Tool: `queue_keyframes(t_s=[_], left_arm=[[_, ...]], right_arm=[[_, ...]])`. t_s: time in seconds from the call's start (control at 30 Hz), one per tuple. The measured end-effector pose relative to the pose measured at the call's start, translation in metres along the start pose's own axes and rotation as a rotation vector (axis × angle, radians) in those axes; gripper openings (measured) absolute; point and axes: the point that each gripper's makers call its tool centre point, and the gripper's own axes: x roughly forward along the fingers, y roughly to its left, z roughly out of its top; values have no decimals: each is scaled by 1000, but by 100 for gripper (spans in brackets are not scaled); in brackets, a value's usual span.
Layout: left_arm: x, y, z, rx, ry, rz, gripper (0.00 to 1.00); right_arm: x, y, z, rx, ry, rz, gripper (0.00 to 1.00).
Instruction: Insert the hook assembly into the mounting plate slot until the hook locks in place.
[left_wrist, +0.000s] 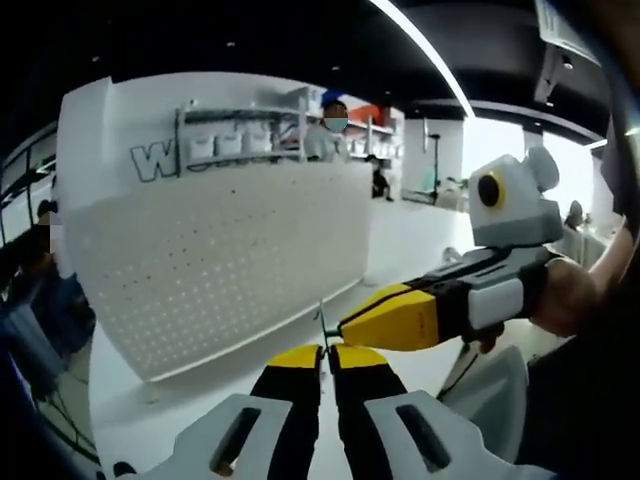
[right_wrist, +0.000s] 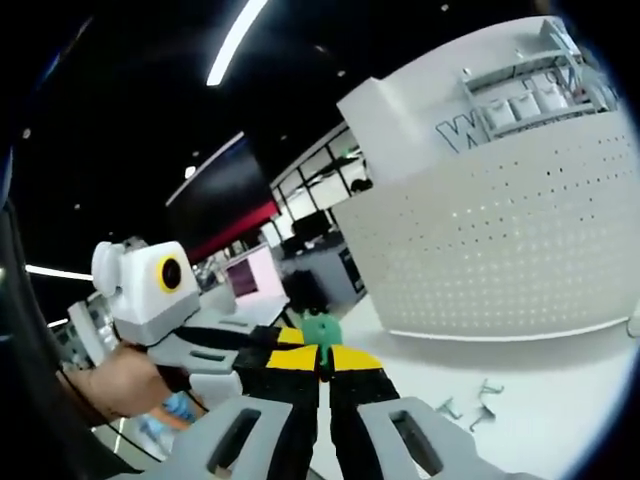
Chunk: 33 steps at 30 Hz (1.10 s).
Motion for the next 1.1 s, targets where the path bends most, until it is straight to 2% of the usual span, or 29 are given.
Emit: queue_keyframes(t_s=[0.2, 0.27, 0.37, 0.5, 0.53, 0.63, 0.83, 0.97, 1.1], left_arm=[[2, -2, -2, 31, 4, -28, 9], [2, -6, -2, -27, 0, -56, 18], [2, -6, -1, -38, -13, -60, 33], [3, -11, -2, -45, -12, -93, 42], [3, -12, -3, -47, -9, -100, 42], [3, -14, -5, -47, -8, -120, 48], [5, -23, -3, -49, -14, -146, 71], [9, -30, -7, -37, 7, -156, 86], [11, -43, -4, -89, -10, -204, 97]], right_arm=[[1, -1, 0, -26, 11, -5, 0], [1, -3, 0, -25, 8, -7, 0], [0, -5, 3, -35, 2, -15, 0], [0, -9, 3, -42, 0, -24, 0], [0, -10, 5, -8, -9, -28, 0], [-1, -11, 5, -37, -10, -36, 0], [-4, -13, 2, -33, -1, -37, 0], [-5, -16, 2, -38, 4, -40, 0], [-9, -20, 0, -44, 15, -47, 0]])
